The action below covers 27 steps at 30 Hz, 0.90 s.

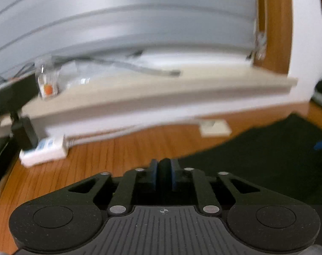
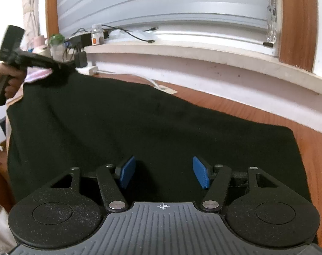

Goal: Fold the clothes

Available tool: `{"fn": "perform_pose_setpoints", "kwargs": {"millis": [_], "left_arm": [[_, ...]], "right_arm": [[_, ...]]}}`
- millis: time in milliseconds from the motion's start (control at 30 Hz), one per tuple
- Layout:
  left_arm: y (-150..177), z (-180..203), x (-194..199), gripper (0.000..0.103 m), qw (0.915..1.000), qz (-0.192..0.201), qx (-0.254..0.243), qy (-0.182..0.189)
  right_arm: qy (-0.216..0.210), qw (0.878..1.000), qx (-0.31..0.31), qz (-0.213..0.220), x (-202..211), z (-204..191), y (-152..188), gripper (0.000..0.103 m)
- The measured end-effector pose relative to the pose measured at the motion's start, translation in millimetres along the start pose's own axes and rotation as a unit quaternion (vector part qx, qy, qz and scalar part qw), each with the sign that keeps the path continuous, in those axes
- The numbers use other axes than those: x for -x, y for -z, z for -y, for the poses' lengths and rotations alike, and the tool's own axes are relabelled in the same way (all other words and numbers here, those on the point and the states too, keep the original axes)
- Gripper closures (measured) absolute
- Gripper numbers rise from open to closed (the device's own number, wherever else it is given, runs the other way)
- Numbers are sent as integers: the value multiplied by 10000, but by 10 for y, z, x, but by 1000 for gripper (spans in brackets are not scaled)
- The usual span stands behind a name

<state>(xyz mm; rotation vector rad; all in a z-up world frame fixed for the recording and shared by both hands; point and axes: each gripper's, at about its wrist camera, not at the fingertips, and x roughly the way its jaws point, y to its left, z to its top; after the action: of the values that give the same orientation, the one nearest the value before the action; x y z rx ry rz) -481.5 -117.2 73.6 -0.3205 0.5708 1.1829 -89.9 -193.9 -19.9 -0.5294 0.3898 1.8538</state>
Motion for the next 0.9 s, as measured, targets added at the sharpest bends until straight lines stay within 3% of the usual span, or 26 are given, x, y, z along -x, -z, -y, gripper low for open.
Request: {"fn": "perform_pose_setpoints", "kwargs": {"millis": [100,200,333,400,567,733,900], "left_arm": [[86,-82,91,57,9998,30,164,-117],[129,-75,260,43,9996,133,149,-179],[123,82,419,38,9996,278,3,15],[102,203,438,28,9992,340,-73,185],[-64,639,218,28,9956,378,-306,806],[-270,1290,-285,34,9839,153,-861,1560],[-409,1745,-834,38,9761,-294,-1518,1526]], "right_arm": [[79,9999,-32,62,83,29,15,43],[188,9998,1,55,136,51,14,44],[662,9977,-80,-116,157,181,30,44],[926,9953,-232,-180,188,312,57,44],[1013,9921,-706,-230,419,666,249,45],[1068,9916,-706,-174,698,773,438,45],[981,9909,-909,-116,813,867,651,45]]}}
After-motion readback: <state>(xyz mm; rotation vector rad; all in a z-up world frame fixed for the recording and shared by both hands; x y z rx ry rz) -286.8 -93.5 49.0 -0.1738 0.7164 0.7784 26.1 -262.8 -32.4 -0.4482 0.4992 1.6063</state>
